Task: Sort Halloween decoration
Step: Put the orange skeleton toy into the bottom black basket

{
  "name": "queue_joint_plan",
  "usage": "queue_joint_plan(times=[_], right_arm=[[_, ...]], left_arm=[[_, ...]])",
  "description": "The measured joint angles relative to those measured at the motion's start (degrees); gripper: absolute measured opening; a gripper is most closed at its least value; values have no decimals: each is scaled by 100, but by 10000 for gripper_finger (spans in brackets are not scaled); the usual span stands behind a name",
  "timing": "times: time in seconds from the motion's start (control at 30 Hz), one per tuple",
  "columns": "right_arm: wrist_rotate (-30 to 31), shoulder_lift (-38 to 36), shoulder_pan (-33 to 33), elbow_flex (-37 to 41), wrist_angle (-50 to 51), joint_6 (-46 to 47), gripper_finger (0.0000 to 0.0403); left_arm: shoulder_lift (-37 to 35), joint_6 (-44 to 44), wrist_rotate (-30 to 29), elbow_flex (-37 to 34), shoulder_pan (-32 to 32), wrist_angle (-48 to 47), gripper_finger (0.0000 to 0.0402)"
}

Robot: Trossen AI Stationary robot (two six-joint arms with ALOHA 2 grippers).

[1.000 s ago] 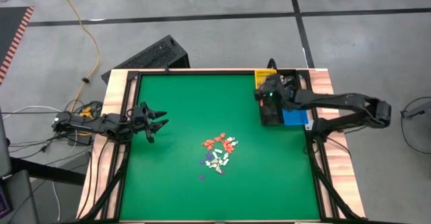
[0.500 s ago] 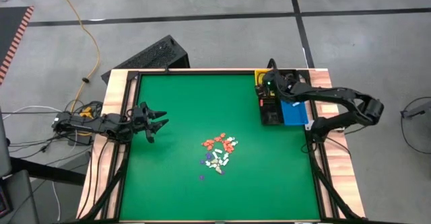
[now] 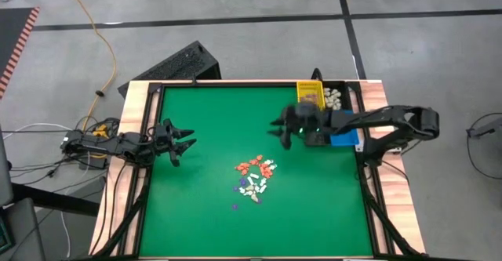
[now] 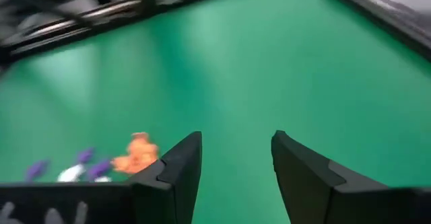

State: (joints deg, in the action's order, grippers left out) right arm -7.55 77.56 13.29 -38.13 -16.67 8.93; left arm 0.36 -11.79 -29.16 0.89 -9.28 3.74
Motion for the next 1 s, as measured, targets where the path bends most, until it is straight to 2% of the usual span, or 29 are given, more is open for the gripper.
queue_joint_plan(times=[0.07,0.17,0.33,0.7,1.0], right_arm=[[89,298,-415,-2,-433,-288,197],[565,847,-907,-2,-1005,-449,197],[780,1646,-1241,0,-1826,-447,197],[747,2218,-1091,-7,-1589,-554,197],[362,2618,-976,-11,-1620,-722,197]], left_arm=[[1,0,5,0,0,-1,178],[2,-2,14,0,0,-1,178],[2,0,10,0,0,1,178],[0,0,-1,0,0,-1,178],[0,-2,3,0,0,-1,178]])
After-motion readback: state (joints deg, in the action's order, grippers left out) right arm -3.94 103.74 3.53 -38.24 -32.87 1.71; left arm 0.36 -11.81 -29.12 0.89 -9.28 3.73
